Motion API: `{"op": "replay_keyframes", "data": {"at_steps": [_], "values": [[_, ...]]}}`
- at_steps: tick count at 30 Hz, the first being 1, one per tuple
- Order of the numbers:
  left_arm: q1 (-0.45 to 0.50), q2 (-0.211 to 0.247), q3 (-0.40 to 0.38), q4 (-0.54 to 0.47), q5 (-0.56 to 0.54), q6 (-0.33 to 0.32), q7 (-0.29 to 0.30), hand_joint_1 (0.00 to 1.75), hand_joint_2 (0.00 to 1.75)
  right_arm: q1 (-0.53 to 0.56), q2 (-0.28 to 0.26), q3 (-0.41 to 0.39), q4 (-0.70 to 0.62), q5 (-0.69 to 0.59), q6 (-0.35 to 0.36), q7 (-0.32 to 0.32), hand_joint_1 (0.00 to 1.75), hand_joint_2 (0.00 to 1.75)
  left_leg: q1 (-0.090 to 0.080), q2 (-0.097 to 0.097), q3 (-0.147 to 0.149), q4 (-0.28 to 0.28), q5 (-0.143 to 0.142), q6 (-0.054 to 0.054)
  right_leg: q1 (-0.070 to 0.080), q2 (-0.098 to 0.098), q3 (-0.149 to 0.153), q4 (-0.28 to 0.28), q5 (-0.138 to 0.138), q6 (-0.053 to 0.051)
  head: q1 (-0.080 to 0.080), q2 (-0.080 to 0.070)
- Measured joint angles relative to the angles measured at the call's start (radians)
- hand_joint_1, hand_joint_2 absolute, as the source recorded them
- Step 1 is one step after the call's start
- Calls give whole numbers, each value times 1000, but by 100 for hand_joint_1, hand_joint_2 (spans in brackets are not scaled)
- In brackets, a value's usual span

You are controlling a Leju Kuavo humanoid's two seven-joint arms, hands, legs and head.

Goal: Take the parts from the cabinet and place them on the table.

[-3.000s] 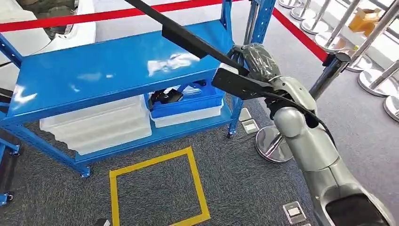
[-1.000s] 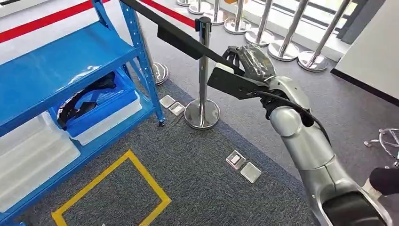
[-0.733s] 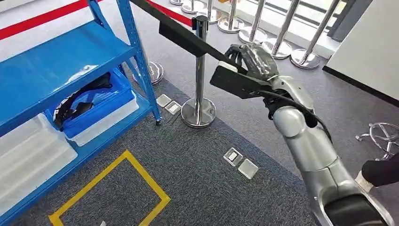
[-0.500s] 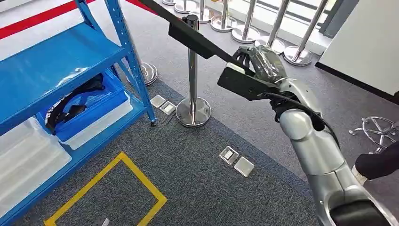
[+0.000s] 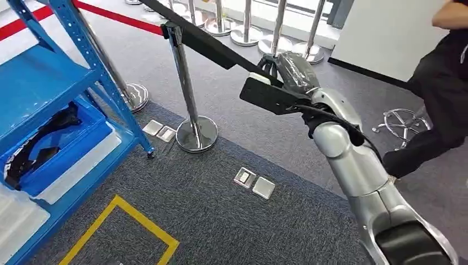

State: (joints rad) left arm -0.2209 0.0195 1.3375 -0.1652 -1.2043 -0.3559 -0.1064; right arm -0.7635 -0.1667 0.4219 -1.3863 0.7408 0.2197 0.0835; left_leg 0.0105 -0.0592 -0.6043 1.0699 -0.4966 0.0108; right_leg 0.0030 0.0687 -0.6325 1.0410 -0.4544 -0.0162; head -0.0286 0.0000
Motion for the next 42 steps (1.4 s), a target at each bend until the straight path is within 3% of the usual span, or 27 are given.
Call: {"op": "replay_keyframes", "data": {"at_steps": [4,5,6,7,9,11,12,14,15,16,19,20,21,22,24,25,27,29,30,31,34,35,37,38,40,41,42], "values": [[-3,0,0,0,-3,-4,0,0,175,9,-4,-2,0,-3,-2,10,171,175,-6,25,11,-26,3,2,-8,38,-10,-1,9,21,0,0],[-6,-3,0,0,-4,-6,0,0,175,12,-9,-3,0,-2,-2,11,171,175,5,39,17,-42,11,10,-6,30,-12,5,1,24,0,0],[-7,-3,0,0,-6,-6,0,0,175,11,-11,-5,0,-2,-2,13,171,175,3,47,20,-47,14,13,-2,-16,-20,29,-19,28,10,0],[-7,-3,0,0,-9,-7,0,0,175,11,-11,-5,0,-2,-2,17,171,175,3,57,21,-48,14,19,-4,-42,-47,88,-57,33,22,0],[-6,-3,0,0,-13,-7,0,0,175,16,-13,-5,-2,-2,2,30,171,175,1,76,21,-48,14,20,-12,-56,-113,233,-120,41,30,0],[-7,-3,0,0,-13,-8,0,0,175,27,-17,-6,-3,0,16,45,171,175,1,95,21,-47,12,19,-18,-60,-138,289,-122,46,38,0],[-7,-3,0,0,-13,-8,0,0,175,34,-18,-9,-10,0,23,48,171,175,2,104,22,-46,10,17,-21,-63,-116,245,-91,47,44,0],[-7,-3,0,0,-12,-10,0,0,175,35,-22,-14,-23,-2,30,50,171,175,4,119,24,-40,5,8,-23,-85,-28,75,-9,48,55,0],[-7,-2,0,0,-12,-10,-1,0,175,35,-24,-16,-30,-3,30,51,171,175,2,125,23,-38,0,2,-20,-126,0,9,-8,50,63,0],[-8,-2,0,0,-13,-10,-3,0,175,36,-24,-18,-35,-3,30,52,171,175,-6,130,22,-30,-4,-5,-10,-116,2,1,-5,37,68,0],[-10,-3,0,0,-15,-12,-3,0,175,48,-30,-27,-48,-2,29,55,171,175,-1,149,30,-38,-2,-18,-4,-92,0,2,-5,19,48,0],[-12,-3,0,0,-15,-14,-2,0,175,50,-33,-31,-55,-1,29,55,171,175,3,142,29,-33,-10,-26,-9,-87,2,-6,0,10,52,0],[-13,-4,-1,0,-15,-14,-2,0,175,51,-35,-34,-60,2,29,56,171,175,6,108,26,-11,-30,-31,-10,-81,3,-8,3,6,49,0],[-13,-4,0,0,-14,-15,-1,0,175,52,-35,-35,-64,3,29,56,171,175,8,84,3,44,-68,-32,-10,-75,2,-8,3,0,40,0],[-11,-4,0,0,-13,-17,0,0,175,58,-34,-35,-68,4,29,55,171,175,5,71,-64,192,-135,-32,-7,-59,3,-7,3,-4,23,0],[-10,-4,0,0,-13,-19,0,0,175,64,-35,-35,-68,6,29,55,171,175,4,69,-93,249,-148,-30,-4,-49,3,-7,3,-5,18,0],[-10,-4,0,0,-13,-24,0,0,175,74,-34,-35,-68,11,29,53,171,175,0,68,-91,231,-110,-22,-1,-29,3,-4,3,-6,14,0],[-11,-4,0,0,-13,-25,0,0,175,73,-34,-35,-69,13,28,51,171,175,-3,51,-25,77,-16,-7,1,-9,6,-1,3,-6,6,0],[-10,-4,0,0,-13,-25,0,0,175,74,-34,-35,-71,13,28,51,171,175,-4,22,1,3,13,1,0,-2,7,-1,2,-5,3,0],[-10,-2,0,0,-13,-25,0,0,175,72,-34,-35,-72,14,28,50,171,175,-2,-4,7,-11,8,3,5,6,1,1,2,-2,8,0],[-11,-2,0,0,-13,-24,-3,0,175,74,-34,-37,-73,15,28,44,171,175,-13,16,11,-26,7,3,-11,30,-7,-3,11,14,3,0],[-12,-3,0,0,-12,-23,-5,0,175,72,-34,-37,-73,16,27,42,171,175,-5,25,16,-41,14,9,-6,37,-9,-3,12,22,1,0],[-13,-3,0,0,-12,-23,-10,0,175,65,-34,-39,-73,16,27,39,171,175,-1,46,24,-57,23,20,-2,-33,-30,52,-34,29,18,0],[-13,-3,0,0,-12,-23,-10,0,175,61,-33,-39,-73,17,26,35,171,175,-2,57,23,-57,24,21,-5,-47,-59,118,-72,34,22,0],[-11,-3,0,0,-14,-22,-10,0,175,65,-33,-39,-73,18,26,33,171,175,-2,75,22,-56,23,21,-13,-56,-124,262,-130,42,31,0],[-11,-3,0,0,-16,-21,-10,0,175,69,-33,-39,-72,21,26,34,171,175,-1,83,22,-56,23,21,-17,-58,-137,293,-131,46,34,0],[-12,-3,-1,0,-17,-20,-10,0,175,72,-34,-40,-72,22,25,34,171,175,0,91,22,-55,22,20,-22,-61,-125,270,-108,50,39,0]]}}
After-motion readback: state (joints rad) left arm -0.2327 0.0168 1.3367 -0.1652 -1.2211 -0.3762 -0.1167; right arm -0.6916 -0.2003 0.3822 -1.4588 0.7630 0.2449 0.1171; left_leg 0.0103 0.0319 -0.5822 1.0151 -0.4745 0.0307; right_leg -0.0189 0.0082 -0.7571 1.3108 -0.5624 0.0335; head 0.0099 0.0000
